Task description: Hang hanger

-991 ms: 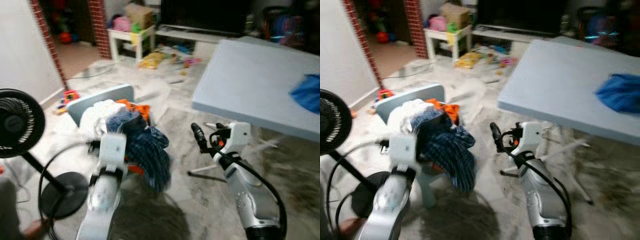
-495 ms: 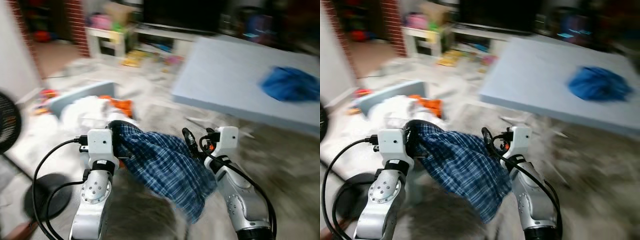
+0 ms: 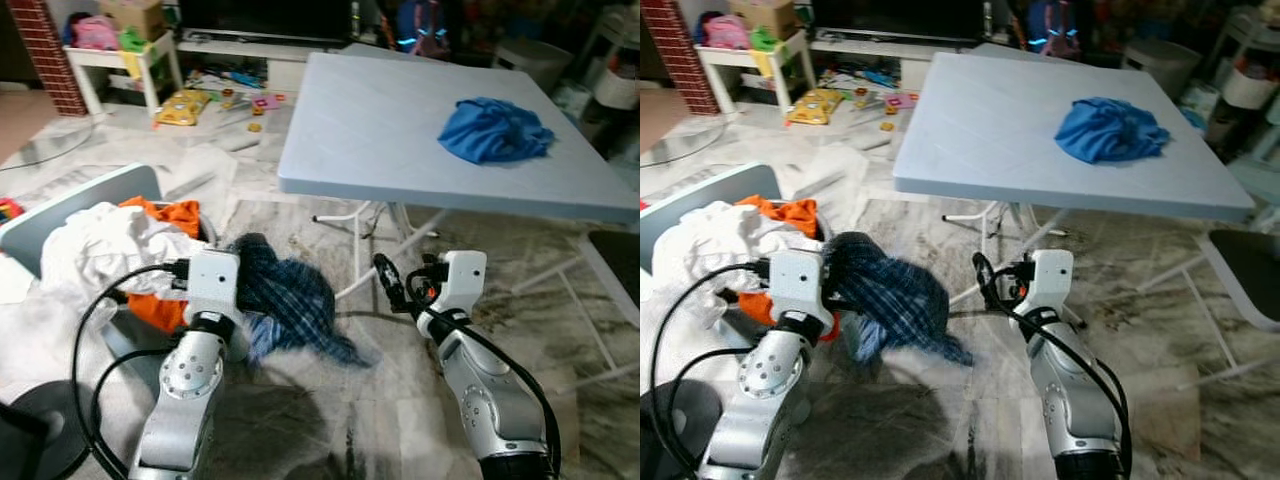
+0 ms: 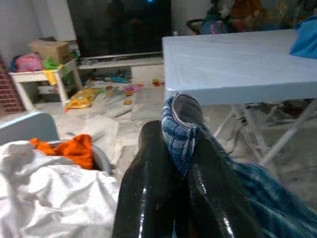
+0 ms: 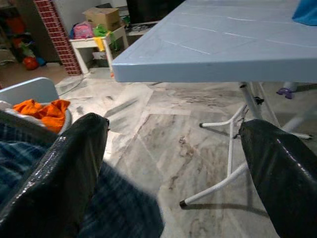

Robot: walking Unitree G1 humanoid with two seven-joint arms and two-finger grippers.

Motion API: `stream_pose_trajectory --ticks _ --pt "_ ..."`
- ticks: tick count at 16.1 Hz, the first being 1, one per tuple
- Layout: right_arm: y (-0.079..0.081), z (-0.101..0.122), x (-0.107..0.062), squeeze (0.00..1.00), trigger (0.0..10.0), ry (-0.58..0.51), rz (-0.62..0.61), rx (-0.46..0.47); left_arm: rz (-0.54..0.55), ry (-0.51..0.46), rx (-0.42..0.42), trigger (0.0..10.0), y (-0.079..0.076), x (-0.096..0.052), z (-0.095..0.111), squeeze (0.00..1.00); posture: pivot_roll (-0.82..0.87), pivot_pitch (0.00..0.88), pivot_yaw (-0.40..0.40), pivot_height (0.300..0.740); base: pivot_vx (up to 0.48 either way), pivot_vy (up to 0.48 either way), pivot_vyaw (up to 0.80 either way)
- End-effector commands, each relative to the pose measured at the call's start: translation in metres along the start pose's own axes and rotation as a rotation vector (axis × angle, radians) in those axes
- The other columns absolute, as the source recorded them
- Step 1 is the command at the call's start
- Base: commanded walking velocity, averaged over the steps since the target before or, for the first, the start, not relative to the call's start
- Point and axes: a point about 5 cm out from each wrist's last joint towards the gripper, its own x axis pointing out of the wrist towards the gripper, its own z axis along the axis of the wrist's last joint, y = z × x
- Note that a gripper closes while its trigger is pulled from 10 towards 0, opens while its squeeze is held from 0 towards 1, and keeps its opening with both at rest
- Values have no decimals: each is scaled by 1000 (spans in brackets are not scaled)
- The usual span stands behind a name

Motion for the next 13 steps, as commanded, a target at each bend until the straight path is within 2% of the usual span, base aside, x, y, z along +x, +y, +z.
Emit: stream_pose_trajectory --ticks 1,4,8,13 --pt "-2 4 3 0 10000 -9 -12 -15 33 -2 13 10000 6 2 2 0 -32 34 -66 740 0 0 -800" --pt "-4 3 3 0 10000 -3 -22 -29 -59 4 -22 10000 0 -1 -1 0 -27 35 -74 740 0 0 -800" --pt "-4 4 4 0 10000 -4 -21 -38 -107 -5 -76 10000 -8 -4 0 0 -31 34 -75 740 0 0 -800" --pt "-5 3 4 0 10000 -3 -22 -40 -129 -9 -94 10000 -10 -3 1 0 -33 37 -71 740 0 0 -800"
